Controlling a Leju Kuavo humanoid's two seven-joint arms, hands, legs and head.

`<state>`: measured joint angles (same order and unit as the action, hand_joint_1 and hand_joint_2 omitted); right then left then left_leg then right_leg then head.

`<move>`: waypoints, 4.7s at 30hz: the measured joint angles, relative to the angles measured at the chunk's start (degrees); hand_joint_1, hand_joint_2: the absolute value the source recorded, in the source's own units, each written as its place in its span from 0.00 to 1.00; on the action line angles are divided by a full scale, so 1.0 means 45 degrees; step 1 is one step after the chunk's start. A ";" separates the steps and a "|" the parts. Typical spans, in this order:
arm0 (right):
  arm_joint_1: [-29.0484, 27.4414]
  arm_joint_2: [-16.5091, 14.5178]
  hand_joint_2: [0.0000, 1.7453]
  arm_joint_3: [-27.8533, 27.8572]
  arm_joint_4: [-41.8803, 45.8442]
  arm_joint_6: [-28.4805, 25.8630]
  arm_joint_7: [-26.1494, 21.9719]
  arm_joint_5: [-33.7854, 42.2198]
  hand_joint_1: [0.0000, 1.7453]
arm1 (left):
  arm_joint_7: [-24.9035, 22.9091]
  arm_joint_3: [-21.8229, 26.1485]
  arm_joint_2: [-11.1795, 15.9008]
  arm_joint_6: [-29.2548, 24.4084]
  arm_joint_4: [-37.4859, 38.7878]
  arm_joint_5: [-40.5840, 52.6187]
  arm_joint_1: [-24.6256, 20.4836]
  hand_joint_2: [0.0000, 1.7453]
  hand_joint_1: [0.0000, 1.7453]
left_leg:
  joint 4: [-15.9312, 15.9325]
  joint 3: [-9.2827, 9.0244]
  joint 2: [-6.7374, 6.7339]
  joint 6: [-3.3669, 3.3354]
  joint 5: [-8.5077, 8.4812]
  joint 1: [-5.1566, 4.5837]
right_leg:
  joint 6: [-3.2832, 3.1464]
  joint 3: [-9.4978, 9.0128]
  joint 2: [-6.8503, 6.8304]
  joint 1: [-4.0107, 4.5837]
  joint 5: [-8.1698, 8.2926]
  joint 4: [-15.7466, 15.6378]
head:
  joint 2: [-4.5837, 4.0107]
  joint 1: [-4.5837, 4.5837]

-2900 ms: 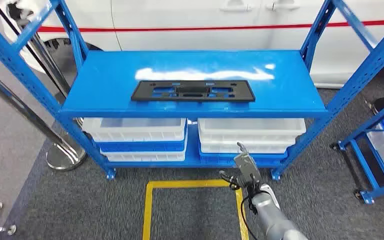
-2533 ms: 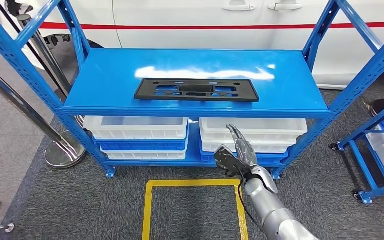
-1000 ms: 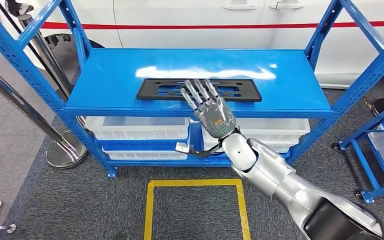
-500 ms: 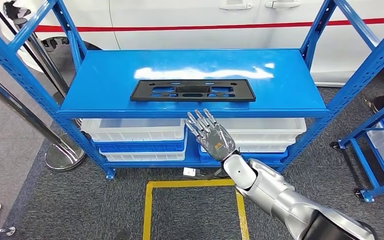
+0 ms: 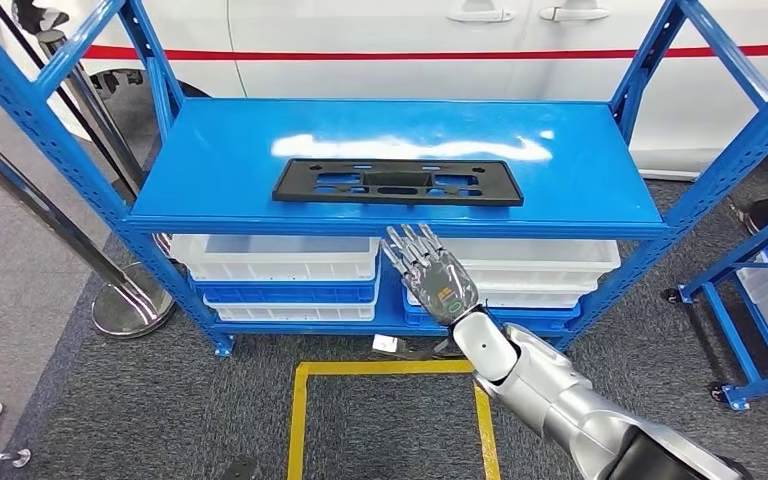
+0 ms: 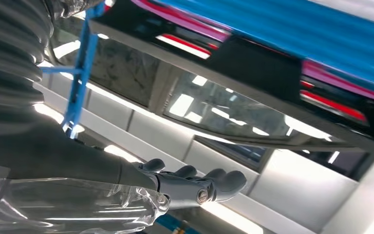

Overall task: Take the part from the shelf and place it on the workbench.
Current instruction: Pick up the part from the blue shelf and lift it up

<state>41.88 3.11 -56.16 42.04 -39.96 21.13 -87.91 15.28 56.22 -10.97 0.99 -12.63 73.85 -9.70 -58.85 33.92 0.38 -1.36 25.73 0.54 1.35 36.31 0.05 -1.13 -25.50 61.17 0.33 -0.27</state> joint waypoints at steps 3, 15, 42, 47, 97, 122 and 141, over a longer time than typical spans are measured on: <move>-0.0035 0.0006 1.00 0.0133 0.0022 -0.0007 0.0010 0.0000 0.00 | 0.0017 -0.0019 0.0001 0.0002 0.0000 -0.0008 0.0001 0.00 0.00 | -0.0005 0.0031 -0.0001 0.0195 0.0024 -0.0022 | -0.0203 -0.0072 0.0038 0.0051 0.0022 -0.0247 | 0.0000 -0.0001; -0.0124 0.0006 1.00 0.0266 0.0215 -0.0013 0.0307 0.0000 0.00 | 0.0033 -0.0072 0.0006 0.0000 0.0000 -0.0014 0.0017 0.00 0.00 | -0.0514 0.0173 -0.0022 0.0161 0.0069 -0.0040 | -0.0504 -0.0213 0.0035 0.0160 0.0032 -0.0345 | 0.0000 0.0000; -0.0590 0.0336 1.00 0.1203 0.1387 -0.0018 0.0744 -0.0005 0.00 | 0.0149 -0.0222 -0.0030 -0.0118 0.0000 0.0069 -0.0057 0.00 0.00 | -0.3516 0.1712 -0.0057 0.0459 0.1482 0.0023 | -0.0608 -0.0267 0.0007 0.0103 -0.0070 -0.0351 | 0.0000 -0.0002; -0.0594 0.0332 1.00 0.1326 0.1407 -0.0021 0.0704 -0.0005 0.00 | 0.0149 -0.0238 -0.0013 -0.0124 0.0000 0.0069 -0.0106 0.00 0.00 | -0.0356 0.0390 -0.0049 0.0037 -0.0241 -0.0104 | -0.0512 -0.0420 0.0059 0.0196 -0.0190 -0.0344 | 0.0000 0.0000; -0.0619 0.0343 1.00 0.1518 0.1343 -0.0028 0.0594 -0.0010 0.00 | 0.0266 -0.0414 -0.0045 -0.0119 0.0005 0.0035 -0.0144 0.00 0.00 | -0.0172 -0.0195 -0.0003 0.0218 0.0509 -0.0077 | -0.0363 0.0053 0.0056 0.0062 0.0062 -0.0259 | 0.0000 0.0004; -0.0646 0.0327 1.00 0.1521 0.1341 -0.0032 0.0636 -0.0010 0.00 | 0.0238 -0.0414 -0.0063 -0.0153 0.0006 0.0011 -0.0108 0.00 0.00 | 0.0015 -0.0387 0.0030 -0.0161 0.0330 -0.0049 | -0.0035 0.0625 0.0004 0.0045 0.0220 0.0646 | 0.0000 0.0008; -0.0529 0.0323 1.00 0.1519 0.1383 -0.0034 0.0623 -0.0010 0.00 | 0.0248 -0.0429 -0.0061 -0.0203 0.0010 0.0020 -0.0171 0.00 0.00 | -0.0041 0.0074 0.0005 0.0068 0.0044 -0.0101 | -0.0240 -0.0108 0.0055 0.0099 0.0052 -0.0345 | 0.0000 -0.0001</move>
<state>39.49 4.57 -49.33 48.27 -40.11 23.93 -87.95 16.40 54.29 -11.25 0.08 -12.59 73.94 -10.47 -59.04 34.26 0.40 -1.05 25.92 0.08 0.27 35.83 0.29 -0.68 -25.27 59.62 0.33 -0.28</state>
